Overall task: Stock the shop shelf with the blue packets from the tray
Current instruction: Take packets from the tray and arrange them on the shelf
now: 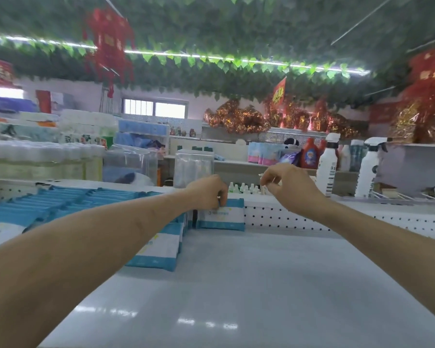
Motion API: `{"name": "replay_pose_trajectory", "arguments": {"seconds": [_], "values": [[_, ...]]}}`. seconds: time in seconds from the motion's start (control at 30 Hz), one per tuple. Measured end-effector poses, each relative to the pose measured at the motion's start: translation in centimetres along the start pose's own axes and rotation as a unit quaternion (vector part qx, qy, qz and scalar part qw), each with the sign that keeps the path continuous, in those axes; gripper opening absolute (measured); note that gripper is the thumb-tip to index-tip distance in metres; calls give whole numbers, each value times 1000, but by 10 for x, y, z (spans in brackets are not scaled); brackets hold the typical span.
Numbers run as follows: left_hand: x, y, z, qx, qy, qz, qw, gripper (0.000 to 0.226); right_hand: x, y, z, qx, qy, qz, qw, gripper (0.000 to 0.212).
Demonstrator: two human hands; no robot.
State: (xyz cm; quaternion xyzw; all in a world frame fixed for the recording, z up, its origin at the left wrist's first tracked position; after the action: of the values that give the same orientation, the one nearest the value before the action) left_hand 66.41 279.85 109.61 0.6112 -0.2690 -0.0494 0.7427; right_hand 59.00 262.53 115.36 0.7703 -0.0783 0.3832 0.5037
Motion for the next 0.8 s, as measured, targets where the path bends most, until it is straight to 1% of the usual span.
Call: {"name": "replay_pose_trajectory", "arguments": {"seconds": [0.13,0.27,0.4,0.47,0.53,0.6,0.7,0.77,0.8], "values": [[-30,40,-6,22,-3,58,998,15,2,-10,-56,-15,61,-25,998,17],[-105,99,-40,66,17,93,993,11,0,-42,-143,-12,120,-74,990,17],[-234,155,-106,89,107,125,982,10,-7,-90,-262,8,199,-114,973,19],[-319,176,-144,110,167,130,971,9,-14,-114,-335,30,242,-128,961,21],[-410,193,-177,150,223,119,956,13,-29,-133,-418,65,285,-137,946,23],[-508,209,-199,186,276,105,937,15,-57,-146,-510,106,335,-148,924,23],[-659,232,-209,210,363,93,903,13,-128,-166,-647,177,408,-193,874,22],[-766,233,-202,219,423,76,876,14,-195,-176,-731,221,463,-230,827,21],[-825,228,-194,223,461,64,856,16,-236,-181,-770,243,492,-252,797,21]]}}
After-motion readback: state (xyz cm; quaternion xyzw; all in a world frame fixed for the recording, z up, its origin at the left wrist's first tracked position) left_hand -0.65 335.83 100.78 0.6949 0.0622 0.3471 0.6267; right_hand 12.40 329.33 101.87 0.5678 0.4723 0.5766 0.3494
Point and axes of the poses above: each hand's wrist, its own x-axis towards the middle knuckle, its own y-axis out of the back of the hand, z = x × y, the point moved 10 cm from there along x, towards the middle knuckle, and after that the axes turned 2 degrees about z, right-handed, at the moved point
